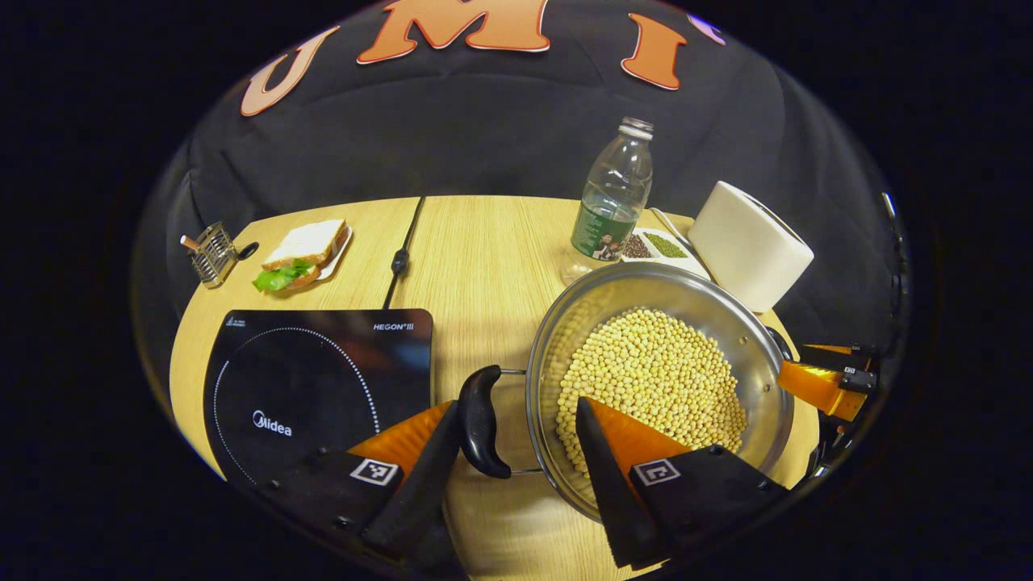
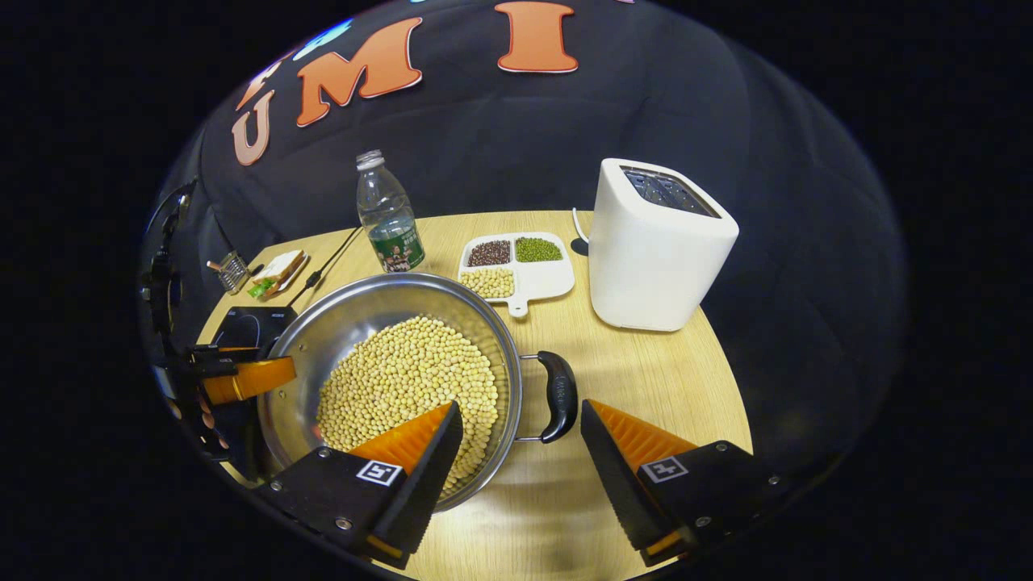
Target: First push the handle of the pot to place it horizontally, then grasp the pot with both hands and set it on the induction cooktop.
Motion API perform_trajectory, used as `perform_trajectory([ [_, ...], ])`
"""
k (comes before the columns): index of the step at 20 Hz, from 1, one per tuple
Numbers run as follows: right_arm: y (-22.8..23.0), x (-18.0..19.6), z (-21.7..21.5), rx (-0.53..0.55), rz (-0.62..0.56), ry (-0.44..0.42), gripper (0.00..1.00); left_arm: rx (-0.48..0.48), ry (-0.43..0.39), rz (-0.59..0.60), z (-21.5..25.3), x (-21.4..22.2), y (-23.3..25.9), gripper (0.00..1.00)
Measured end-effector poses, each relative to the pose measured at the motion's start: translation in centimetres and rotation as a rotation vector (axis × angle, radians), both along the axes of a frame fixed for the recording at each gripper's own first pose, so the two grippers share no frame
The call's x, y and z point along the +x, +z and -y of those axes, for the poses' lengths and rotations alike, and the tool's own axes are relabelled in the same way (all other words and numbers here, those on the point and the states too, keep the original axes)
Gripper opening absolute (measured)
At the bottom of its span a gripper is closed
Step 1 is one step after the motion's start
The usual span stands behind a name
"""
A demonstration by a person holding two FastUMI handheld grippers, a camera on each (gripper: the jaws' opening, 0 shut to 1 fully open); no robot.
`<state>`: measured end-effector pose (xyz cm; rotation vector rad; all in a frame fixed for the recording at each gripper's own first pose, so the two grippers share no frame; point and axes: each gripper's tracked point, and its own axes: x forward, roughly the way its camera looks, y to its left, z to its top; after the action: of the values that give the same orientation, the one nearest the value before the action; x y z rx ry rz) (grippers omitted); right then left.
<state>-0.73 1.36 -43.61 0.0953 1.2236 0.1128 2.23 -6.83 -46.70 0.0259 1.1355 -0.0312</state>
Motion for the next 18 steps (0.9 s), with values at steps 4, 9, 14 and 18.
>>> perform_trajectory([
  [4,-1.8,0.4,1.7,-0.067,-0.012,-0.004,0.93,-0.002,-0.024,0.046,1.2,0.9,-0.9,0.91],
  [9,-3.9,1.0,2.5,-0.093,0.003,-0.02,0.93,0.057,0.017,0.074,1.0,1.4,-1.9,0.87],
  [14,-5.0,1.1,3.1,-0.154,0.022,0.005,0.89,0.051,0.021,0.064,0.7,1.7,-4.1,0.87],
  [18,-4.6,1.4,2.5,-0.114,0.043,0.004,0.78,0.005,0.037,0.06,0.7,1.8,-5.1,0.79],
])
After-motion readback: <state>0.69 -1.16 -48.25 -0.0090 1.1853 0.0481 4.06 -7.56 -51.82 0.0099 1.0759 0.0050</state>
